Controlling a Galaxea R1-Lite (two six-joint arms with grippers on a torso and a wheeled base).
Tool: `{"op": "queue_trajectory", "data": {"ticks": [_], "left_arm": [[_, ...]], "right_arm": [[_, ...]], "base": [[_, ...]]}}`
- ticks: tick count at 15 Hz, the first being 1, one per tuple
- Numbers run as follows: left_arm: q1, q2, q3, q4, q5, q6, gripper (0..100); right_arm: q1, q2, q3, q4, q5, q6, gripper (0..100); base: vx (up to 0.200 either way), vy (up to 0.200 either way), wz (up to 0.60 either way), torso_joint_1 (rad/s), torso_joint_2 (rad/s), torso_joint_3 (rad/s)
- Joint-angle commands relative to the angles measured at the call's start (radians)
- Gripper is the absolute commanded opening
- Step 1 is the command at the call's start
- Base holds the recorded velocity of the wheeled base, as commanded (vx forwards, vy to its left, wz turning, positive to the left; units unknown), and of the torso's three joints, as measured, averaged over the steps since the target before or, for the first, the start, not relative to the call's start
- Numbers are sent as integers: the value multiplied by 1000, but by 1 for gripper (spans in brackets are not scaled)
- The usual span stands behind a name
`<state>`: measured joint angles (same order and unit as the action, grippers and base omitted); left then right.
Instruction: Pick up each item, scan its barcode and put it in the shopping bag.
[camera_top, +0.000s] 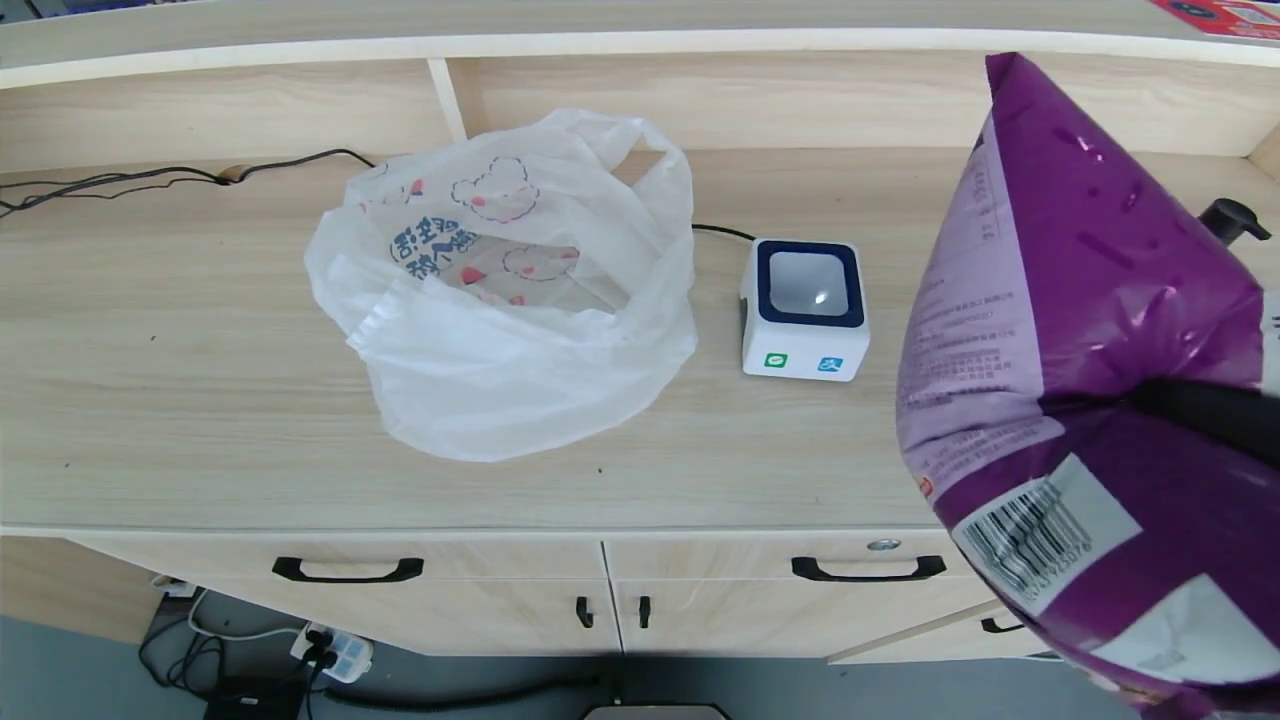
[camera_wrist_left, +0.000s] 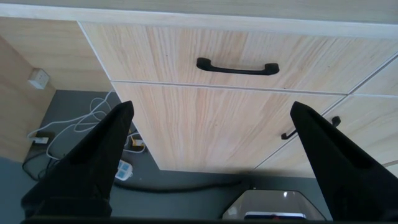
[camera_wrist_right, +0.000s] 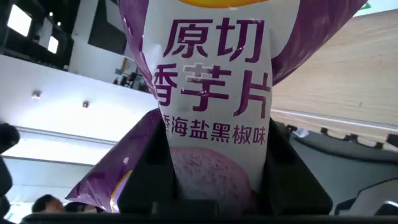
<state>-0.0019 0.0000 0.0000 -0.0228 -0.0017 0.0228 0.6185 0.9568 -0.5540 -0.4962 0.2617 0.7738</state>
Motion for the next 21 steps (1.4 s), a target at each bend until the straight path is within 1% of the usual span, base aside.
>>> {"op": "queue_trajectory", "data": {"ticks": [1, 2, 3, 4, 5, 6, 7, 8, 9, 12, 14, 17, 18, 19, 21], "left_arm": [[0, 2, 0, 0, 0, 0, 100], [-1, 2, 0, -2, 0, 0, 100], [0, 2, 0, -2, 0, 0, 100], [0, 2, 0, -2, 0, 0, 100], [-1, 2, 0, -2, 0, 0, 100], [0, 2, 0, -2, 0, 0, 100], [0, 2, 0, -2, 0, 3, 100], [0, 2, 0, -2, 0, 5, 100], [0, 2, 0, -2, 0, 5, 100], [0, 2, 0, -2, 0, 6, 100], [0, 2, 0, -2, 0, 6, 100], [0, 2, 0, -2, 0, 8, 100], [0, 2, 0, -2, 0, 8, 100], [0, 2, 0, -2, 0, 8, 100], [0, 2, 0, -2, 0, 8, 100]], "right_arm": [[44, 22, 22, -50, 36, 64, 0], [44, 42, 22, -94, 53, 117, 0], [46, 54, 25, -125, 59, 142, 0], [66, 59, 40, -167, 83, 168, 0], [75, 62, 48, -171, 108, 171, 0], [75, 83, 55, -168, 156, 179, 0], [75, 119, 52, -173, 169, 182, 0], [75, 135, 49, -177, 174, 183, 0], [87, 160, 48, -211, 180, 193, 0], [184, 203, 34, -274, 185, 255, 0], [190, 252, 14, -344, 185, 298, 0], [190, 283, -23, -394, 185, 413, 0], [191, 295, -35, -423, 185, 472, 0], [191, 295, -33, -427, 185, 476, 0], [193, 293, 25, -483, 185, 524, 0]], "base": [[0, 0, 0, 0, 0, 0], [0, 0, 0, 0, 0, 0], [0, 0, 0, 0, 0, 0], [0, 0, 0, 0, 0, 0], [0, 0, 0, 0, 0, 0], [0, 0, 0, 0, 0, 0], [0, 0, 0, 0, 0, 0], [0, 0, 0, 0, 0, 0], [0, 0, 0, 0, 0, 0], [0, 0, 0, 0, 0, 0], [0, 0, 0, 0, 0, 0], [0, 0, 0, 0, 0, 0], [0, 0, 0, 0, 0, 0], [0, 0, 0, 0, 0, 0], [0, 0, 0, 0, 0, 0]]}}
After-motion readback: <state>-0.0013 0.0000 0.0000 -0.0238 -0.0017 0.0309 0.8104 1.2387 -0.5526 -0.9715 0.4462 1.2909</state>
